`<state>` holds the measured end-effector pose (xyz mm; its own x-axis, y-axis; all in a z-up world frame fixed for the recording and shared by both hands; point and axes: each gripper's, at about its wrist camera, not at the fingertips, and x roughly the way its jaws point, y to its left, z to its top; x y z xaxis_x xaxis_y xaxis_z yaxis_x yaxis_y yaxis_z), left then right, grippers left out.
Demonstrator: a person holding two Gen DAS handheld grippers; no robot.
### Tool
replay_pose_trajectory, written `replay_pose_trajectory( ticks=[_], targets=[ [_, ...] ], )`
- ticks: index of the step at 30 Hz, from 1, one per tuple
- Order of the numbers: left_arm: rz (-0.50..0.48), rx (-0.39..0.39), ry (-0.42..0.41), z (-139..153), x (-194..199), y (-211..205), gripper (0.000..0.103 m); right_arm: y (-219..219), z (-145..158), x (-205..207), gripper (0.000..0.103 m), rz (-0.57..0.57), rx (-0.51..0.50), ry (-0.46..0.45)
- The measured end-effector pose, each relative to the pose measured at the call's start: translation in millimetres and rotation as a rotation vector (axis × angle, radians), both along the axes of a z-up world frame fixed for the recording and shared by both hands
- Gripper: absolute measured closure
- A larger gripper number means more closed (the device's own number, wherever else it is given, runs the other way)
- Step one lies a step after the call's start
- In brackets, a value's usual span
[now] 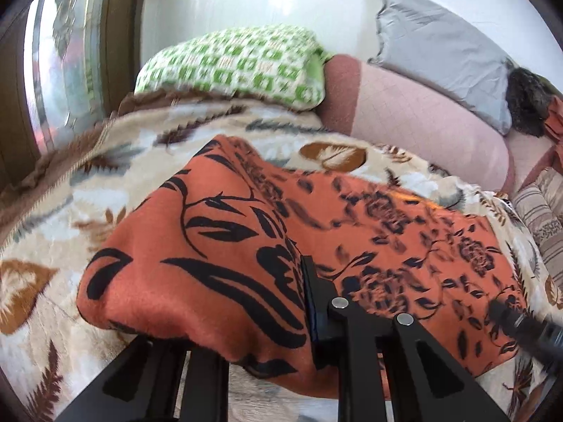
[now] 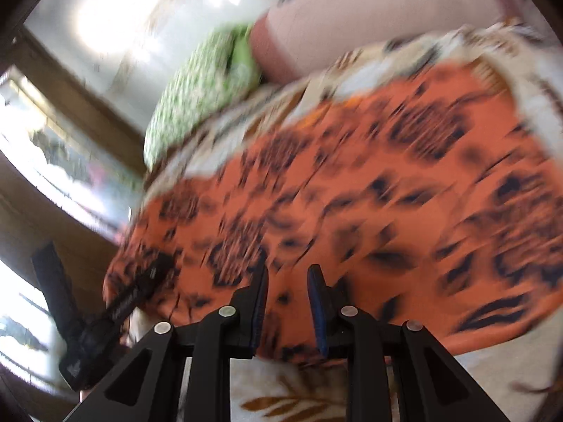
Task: Fold small clothes
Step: 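Grasp the folded shirt edge with both grippers and lift it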
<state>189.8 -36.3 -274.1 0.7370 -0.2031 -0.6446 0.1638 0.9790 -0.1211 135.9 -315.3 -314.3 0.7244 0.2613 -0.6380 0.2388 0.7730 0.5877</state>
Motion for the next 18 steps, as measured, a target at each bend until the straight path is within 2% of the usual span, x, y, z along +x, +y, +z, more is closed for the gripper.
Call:
replay_pose_trajectory(
  ticks=[5,11,15,18],
  targets=[
    [-0.075,0.080,-0.108,30.9,-20.1,-37.6,0.085,-70.6,26.2,-60.5,0.077,-0.256,-0.015,-0.107],
    [-0.219,0.161,-0.198,57.0,-37.5,-118.2,0.085,-142.1,35.7,-125.1,0.075,-0.461,0.074,-0.169],
    [-0.344,0.223,-0.223,48.3,-53.9,-188.2,0.085,-170.2,36.8,-148.7,0.075,-0.522,0.136,-0.195],
    [-0.452,0.230,-0.186,24.6,-66.0,-239.5,0.085,-184.3,36.3,-161.0,0.075,-0.556,0.149,-0.206]
  ],
)
